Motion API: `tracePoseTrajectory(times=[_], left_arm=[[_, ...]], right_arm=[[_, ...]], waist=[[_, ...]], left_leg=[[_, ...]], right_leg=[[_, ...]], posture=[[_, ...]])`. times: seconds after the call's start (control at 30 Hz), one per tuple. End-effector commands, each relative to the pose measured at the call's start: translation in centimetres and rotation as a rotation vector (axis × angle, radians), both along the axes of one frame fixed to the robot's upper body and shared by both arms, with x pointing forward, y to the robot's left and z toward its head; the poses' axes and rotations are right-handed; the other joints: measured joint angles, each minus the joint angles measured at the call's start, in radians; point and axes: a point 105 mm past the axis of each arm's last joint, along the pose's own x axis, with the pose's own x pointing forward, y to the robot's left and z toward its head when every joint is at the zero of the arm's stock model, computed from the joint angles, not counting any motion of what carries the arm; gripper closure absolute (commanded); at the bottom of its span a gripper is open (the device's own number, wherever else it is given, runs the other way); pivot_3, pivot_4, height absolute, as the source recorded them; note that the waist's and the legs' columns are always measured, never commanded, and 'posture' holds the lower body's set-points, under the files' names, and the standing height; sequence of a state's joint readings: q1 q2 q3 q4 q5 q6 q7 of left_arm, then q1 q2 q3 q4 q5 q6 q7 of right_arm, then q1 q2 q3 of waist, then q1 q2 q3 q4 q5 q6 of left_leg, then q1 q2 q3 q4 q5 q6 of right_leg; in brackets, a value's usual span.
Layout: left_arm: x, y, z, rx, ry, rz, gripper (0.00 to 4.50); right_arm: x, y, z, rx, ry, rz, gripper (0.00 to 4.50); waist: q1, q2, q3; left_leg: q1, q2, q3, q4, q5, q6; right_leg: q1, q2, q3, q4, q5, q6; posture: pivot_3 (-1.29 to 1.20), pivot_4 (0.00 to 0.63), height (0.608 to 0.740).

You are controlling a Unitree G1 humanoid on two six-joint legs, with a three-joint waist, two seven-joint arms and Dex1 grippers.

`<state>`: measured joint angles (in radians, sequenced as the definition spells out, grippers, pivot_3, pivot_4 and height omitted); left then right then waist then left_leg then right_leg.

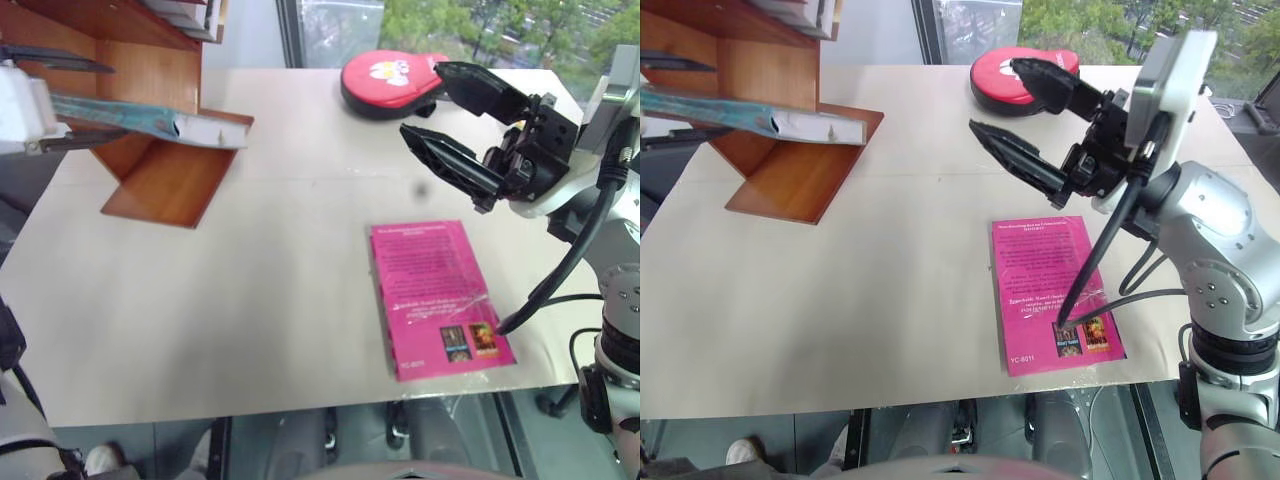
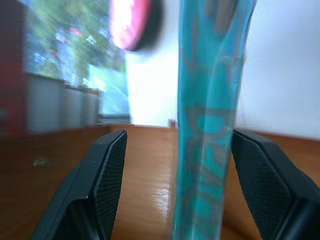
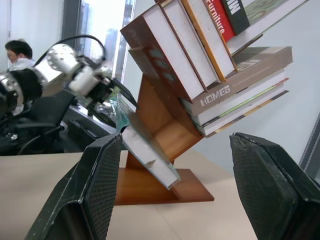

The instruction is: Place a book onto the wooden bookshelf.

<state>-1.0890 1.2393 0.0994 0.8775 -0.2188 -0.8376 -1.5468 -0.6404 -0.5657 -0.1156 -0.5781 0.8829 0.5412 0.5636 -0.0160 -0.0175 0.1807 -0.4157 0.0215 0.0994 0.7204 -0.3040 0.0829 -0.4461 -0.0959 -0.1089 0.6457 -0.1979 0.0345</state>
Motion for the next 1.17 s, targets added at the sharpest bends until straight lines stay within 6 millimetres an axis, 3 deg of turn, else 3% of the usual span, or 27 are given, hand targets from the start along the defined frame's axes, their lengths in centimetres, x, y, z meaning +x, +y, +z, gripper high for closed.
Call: tracePoseTrajectory(times=[0.03, 0.2, 0.23, 0.33, 0.4, 0.53, 0.67, 0.73, 0.8, 0.9, 1.0, 1.07, 1.17], left_arm=[[-2.7, -2.9, 2.7, -0.143, -0.107, -0.158, 1.11], [-5.3, -13.0, 2.6, -0.566, 0.058, -0.422, 1.11], [-5.7, -14.1, 2.4, -0.629, 0.098, -0.441, 1.11], [-6.5, -18.1, -0.4, -0.865, 0.335, -0.521, 1.11], [-6.3, -19.2, -3.4, -0.96, 0.497, -0.486, 1.11], [-4.6, -19.5, -9.0, -1.11, 0.653, -0.308, 1.11], [-3.1, -17.8, -13.8, -1.242, 0.704, -0.097, 1.11], [-3.1, -16.2, -16.1, -1.228, 0.742, -0.016, 0.58], [-3.5, -15.0, -17.4, -1.196, 0.768, 0.023, 0.05], [-4.0, -12.8, -18.4, -1.122, 0.742, 0.078, 0.05], [-4.8, -9.3, -19.0, -1.019, 0.713, 0.154, 0.05], [-5.2, -8.0, -19.1, -0.98, 0.721, 0.178, 0.05], [-5.5, -8.1, -19.3, -0.927, 0.749, 0.157, 0.05]], right_arm=[[-0.4, -0.2, 0.5, -0.001, -0.025, 0.019, 0.93], [0.2, -1.4, -0.8, -0.04, 0.05, 0.0, 0.93], [0.2, -1.5, -1.0, -0.047, 0.06, -0.001, 0.93], [0.3, -2.4, -1.9, -0.06, 0.14, -0.026, 0.93], [0.3, -3.0, -2.9, -0.096, 0.179, -0.063, 0.93], [0.0, -4.9, -6.5, -0.221, 0.276, -0.204, 0.93], [0.0, -8.4, -10.2, -0.322, 0.403, -0.39, 0.93], [-0.6, -11.4, -12.3, -0.375, 0.495, -0.495, 0.46], [-1.6, -13.4, -13.7, -0.428, 0.544, -0.556, 0.0], [-3.1, -16.3, -15.0, -0.51, 0.583, -0.647, 0.0], [-5.3, -19.7, -16.0, -0.608, 0.638, -0.734, 0.0], [-6.1, -20.7, -16.0, -0.625, 0.656, -0.756, 0.0], [-6.2, -20.9, -15.8, -0.617, 0.646, -0.756, 0.0]], waist=[[0.005, 0.0, 0.0], [0.019, 0.0, -0.001], [0.021, 0.0, 0.0], [0.022, 0.004, -0.002], [0.026, 0.005, -0.002], [0.029, 0.006, -0.002], [0.031, 0.006, -0.003], [0.033, 0.006, -0.003], [0.035, 0.006, -0.003], [0.034, 0.006, -0.003], [0.033, 0.007, -0.004], [0.032, 0.007, -0.004], [0.031, 0.008, -0.004]], left_leg=[[0.001, 0.0, 0.0, 0.0, 0.0, 0.0], [0.0, -0.003, -0.006, 0.003, 0.0, 0.0], [0.001, -0.003, -0.008, 0.003, 0.0, 0.0], [0.003, -0.004, -0.008, 0.002, 0.0, 0.0], [0.01, -0.004, -0.009, -0.001, 0.0, 0.0], [0.018, -0.004, -0.005, -0.003, 0.0, -0.001], [0.019, -0.002, -0.002, -0.002, 0.0, -0.001], [0.02, -0.002, -0.002, -0.002, 0.0, -0.001], [0.02, -0.002, -0.002, -0.002, 0.0, -0.001], [0.02, -0.001, -0.002, -0.002, 0.0, -0.001], [0.02, 0.0, -0.001, -0.002, -0.001, -0.002], [0.02, 0.0, -0.001, -0.002, -0.001, -0.002], [0.019, 0.0, 0.0, -0.002, -0.002, -0.004]], right_leg=[[0.0, -0.001, 0.0, 0.001, 0.0, 0.0], [0.005, -0.005, -0.001, 0.0, 0.001, 0.001], [0.007, -0.005, -0.001, -0.002, 0.001, 0.002], [0.008, -0.005, -0.002, -0.002, 0.002, 0.002], [0.015, -0.005, 0.0, -0.003, 0.002, 0.002], [0.02, -0.003, 0.0, -0.002, 0.001, 0.002], [0.02, -0.002, 0.002, -0.003, 0.001, 0.002], [0.021, -0.001, 0.002, -0.003, 0.001, 0.002], [0.021, -0.001, 0.002, -0.003, 0.001, 0.002], [0.021, -0.001, 0.002, -0.004, -0.001, 0.006], [0.019, -0.001, 0.003, -0.004, -0.004, 0.003], [0.019, -0.001, 0.003, -0.004, -0.004, 0.002], [0.017, -0.002, 0.004, -0.004, -0.004, 0.002]], posture=[[0.0, 0.15, 0.74], [0.0, 0.15, 0.74], [0.0, 0.15, 0.74], [0.0, 0.15, 0.74], [0.0, 0.15, 0.74], [0.0, 0.15, 0.74], [0.0, 0.15, 0.74], [0.0, 0.15, 0.74], [0.0, 0.15, 0.74], [0.0, 0.15, 0.74], [0.0, 0.15, 0.74], [0.0, 0.15, 0.74], [0.0, 0.15, 0.74]])
